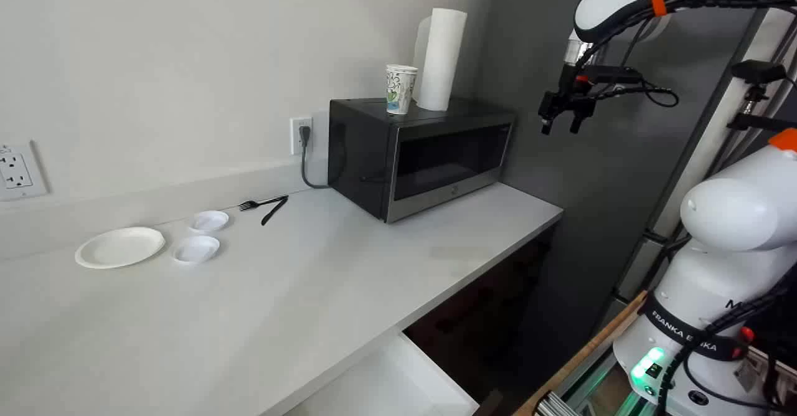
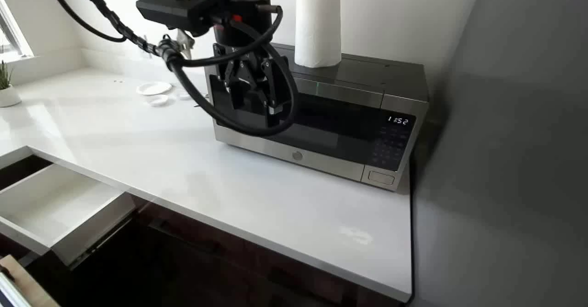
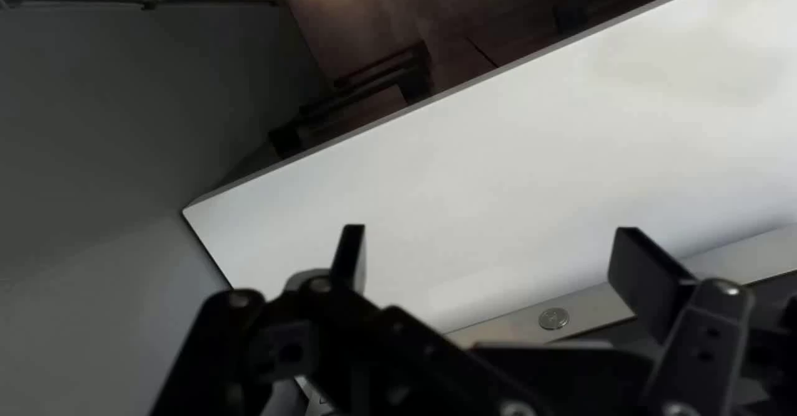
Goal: Put the lid on the microwave
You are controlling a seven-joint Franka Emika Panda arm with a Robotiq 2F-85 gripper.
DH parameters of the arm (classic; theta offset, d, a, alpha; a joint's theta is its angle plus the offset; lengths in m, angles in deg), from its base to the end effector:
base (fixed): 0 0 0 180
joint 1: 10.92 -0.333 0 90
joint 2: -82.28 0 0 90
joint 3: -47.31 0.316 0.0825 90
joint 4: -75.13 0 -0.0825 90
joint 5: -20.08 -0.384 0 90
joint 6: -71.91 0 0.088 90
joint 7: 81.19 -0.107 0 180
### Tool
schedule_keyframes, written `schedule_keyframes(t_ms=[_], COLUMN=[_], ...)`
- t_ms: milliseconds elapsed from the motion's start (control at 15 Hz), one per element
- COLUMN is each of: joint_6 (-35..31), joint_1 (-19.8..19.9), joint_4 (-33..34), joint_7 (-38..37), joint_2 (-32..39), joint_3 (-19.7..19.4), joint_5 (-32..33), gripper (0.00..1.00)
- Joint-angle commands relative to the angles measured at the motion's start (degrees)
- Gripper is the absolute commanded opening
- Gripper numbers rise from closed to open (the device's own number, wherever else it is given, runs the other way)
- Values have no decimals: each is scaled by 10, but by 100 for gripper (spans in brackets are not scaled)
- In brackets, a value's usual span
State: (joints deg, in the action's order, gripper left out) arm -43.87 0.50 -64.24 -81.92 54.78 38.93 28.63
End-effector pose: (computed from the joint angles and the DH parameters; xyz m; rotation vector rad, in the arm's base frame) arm 0.3823 -0.1504 0.4820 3.0312 -0.4327 0.0827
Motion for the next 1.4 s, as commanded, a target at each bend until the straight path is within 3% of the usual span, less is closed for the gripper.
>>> schedule_keyframes(t_ms=[0, 533, 933, 1333], joint_6=[1, -6, 6, -15], joint_1=[-1, -9, -114, -225], joint_4=[1, 2, 50, 177], joint_7=[0, 0, 8, 23], joint_2=[0, -2, -26, 77], joint_3=[-1, 6, 108, 207], joint_5=[0, -4, -24, -57], gripper=[100, 100, 100, 100])
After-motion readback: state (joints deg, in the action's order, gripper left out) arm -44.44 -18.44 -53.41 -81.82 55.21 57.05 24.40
